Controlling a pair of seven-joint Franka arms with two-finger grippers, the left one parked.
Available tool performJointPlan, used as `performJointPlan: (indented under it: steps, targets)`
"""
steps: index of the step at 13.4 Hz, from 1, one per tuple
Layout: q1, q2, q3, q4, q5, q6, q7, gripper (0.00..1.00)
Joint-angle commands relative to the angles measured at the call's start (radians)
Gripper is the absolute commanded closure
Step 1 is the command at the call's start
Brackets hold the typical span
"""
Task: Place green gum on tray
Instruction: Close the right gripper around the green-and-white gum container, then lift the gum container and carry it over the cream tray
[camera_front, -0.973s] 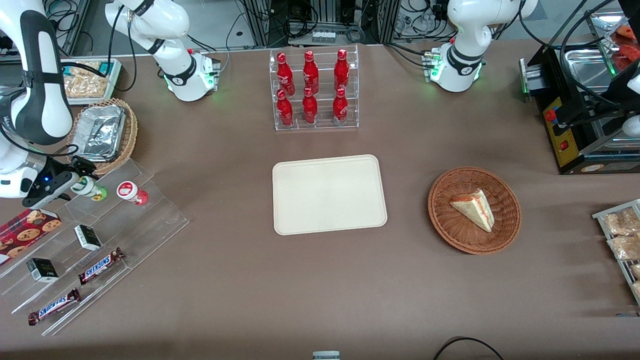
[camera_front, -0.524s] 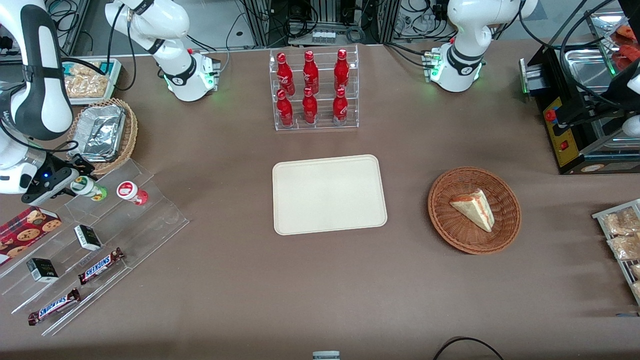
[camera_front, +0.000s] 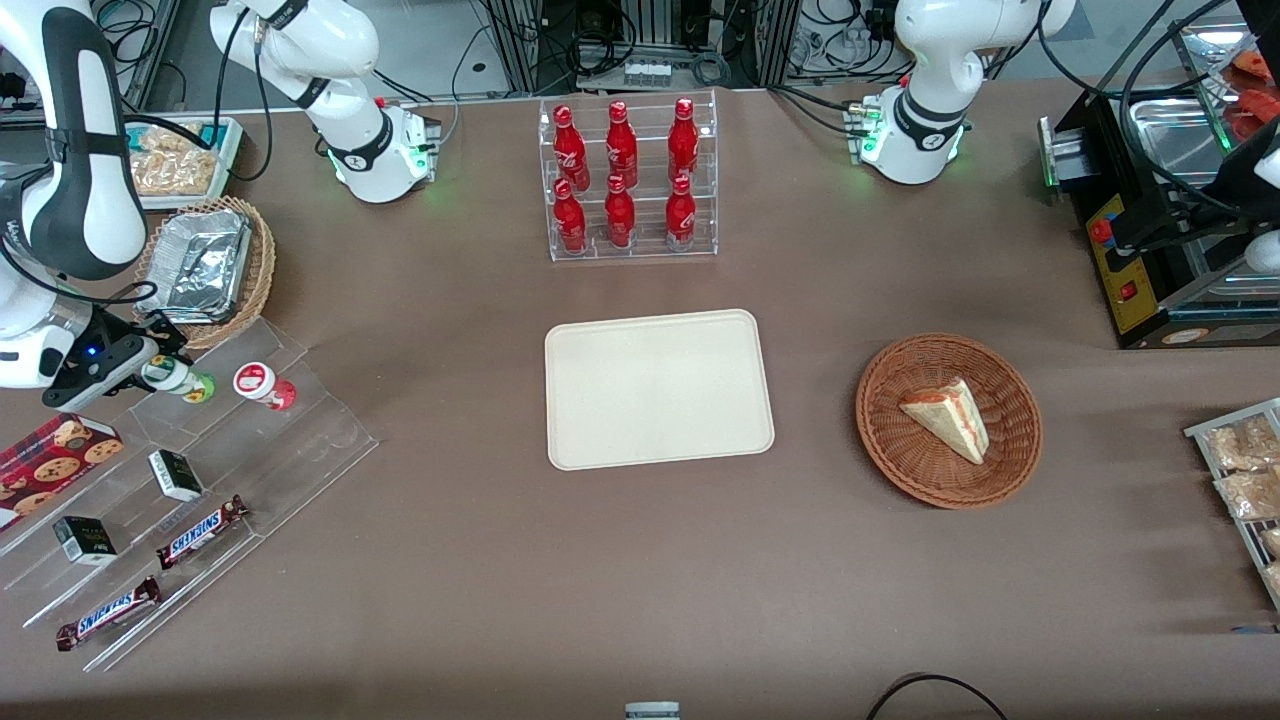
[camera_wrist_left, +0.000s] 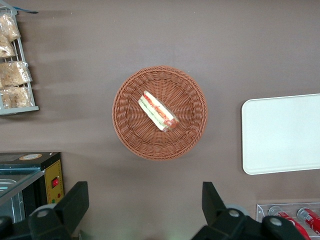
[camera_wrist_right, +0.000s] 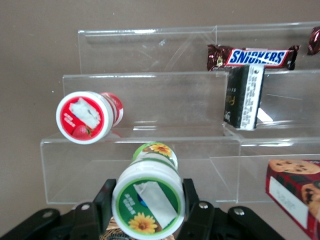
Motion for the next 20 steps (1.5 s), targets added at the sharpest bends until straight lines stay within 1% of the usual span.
performJointPlan:
  steps: [1, 4, 7, 10, 13, 16, 18, 20]
  targets:
    - [0.035, -0.02, 0.016, 0.076, 0.013, -0.092, 0.069, 1.0]
    - [0.135, -0.014, 0.019, 0.209, 0.013, -0.263, 0.215, 1.0]
    - [0.256, -0.003, 0.019, 0.288, 0.013, -0.368, 0.431, 1.0]
    - [0.396, 0.008, 0.019, 0.313, 0.015, -0.377, 0.649, 1.0]
    - [0.563, 0.05, 0.019, 0.371, 0.016, -0.377, 0.918, 1.0]
    - [0.719, 0.141, 0.019, 0.455, 0.024, -0.376, 1.214, 1.0]
    - [0.816, 0.249, 0.017, 0.545, 0.053, -0.368, 1.397, 1.0]
    - [0.9, 0.348, 0.017, 0.601, 0.047, -0.344, 1.514, 1.0]
